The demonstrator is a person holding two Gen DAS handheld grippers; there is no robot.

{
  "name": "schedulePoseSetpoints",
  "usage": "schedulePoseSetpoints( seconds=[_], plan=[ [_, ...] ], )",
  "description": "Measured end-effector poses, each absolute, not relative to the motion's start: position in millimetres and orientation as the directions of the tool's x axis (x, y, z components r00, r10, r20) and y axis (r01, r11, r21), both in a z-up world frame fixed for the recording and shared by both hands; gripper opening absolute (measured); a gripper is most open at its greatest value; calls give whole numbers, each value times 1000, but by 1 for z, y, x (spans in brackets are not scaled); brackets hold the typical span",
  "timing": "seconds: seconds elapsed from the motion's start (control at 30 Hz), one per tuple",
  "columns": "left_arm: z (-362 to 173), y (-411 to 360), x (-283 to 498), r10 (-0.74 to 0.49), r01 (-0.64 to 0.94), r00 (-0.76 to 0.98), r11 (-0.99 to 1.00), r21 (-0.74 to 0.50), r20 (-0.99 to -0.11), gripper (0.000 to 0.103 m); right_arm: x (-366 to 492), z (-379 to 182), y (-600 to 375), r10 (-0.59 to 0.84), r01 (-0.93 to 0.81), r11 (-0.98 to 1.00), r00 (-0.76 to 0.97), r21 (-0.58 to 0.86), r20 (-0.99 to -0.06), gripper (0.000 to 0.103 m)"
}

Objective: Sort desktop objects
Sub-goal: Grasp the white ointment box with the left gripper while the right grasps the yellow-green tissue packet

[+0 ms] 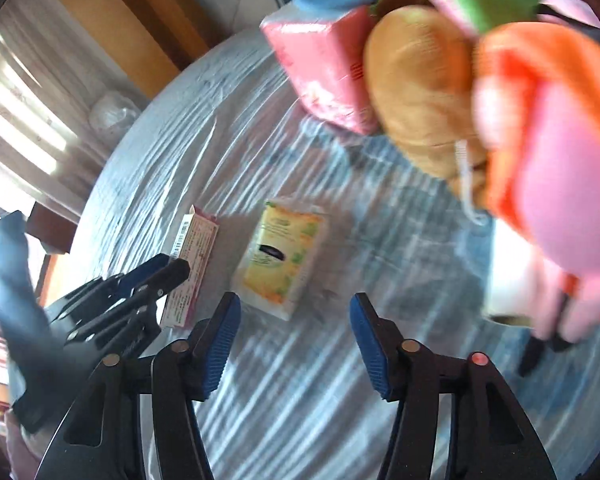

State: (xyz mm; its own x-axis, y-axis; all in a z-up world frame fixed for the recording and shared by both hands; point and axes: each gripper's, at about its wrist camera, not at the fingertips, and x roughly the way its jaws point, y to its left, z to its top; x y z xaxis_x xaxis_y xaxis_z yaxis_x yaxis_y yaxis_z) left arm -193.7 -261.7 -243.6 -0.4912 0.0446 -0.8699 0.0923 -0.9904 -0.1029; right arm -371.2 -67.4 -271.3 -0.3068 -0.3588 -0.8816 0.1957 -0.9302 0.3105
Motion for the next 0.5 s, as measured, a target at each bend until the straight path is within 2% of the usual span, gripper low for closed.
schedulePoseSetpoints(
  seconds=[0.23, 0.33, 0.5],
  plan=[
    [-258, -266, -197, 71, 95, -472, -987, -131, -879, 19, -392, -298, -103, -285, 188, -953, -276, 239, -918, 64],
    [-258, -260, -195, 48, 80, -469, -992, -96, -882, 18, -388, -296, -109, -279, 222, -950, -276, 221, -920, 31],
    [-236, -261, -182, 59, 88, -516, -989, -121, -855, 18, -371, -275, -95, -312, 229, -942, -320, 247, -894, 24]
  ],
)
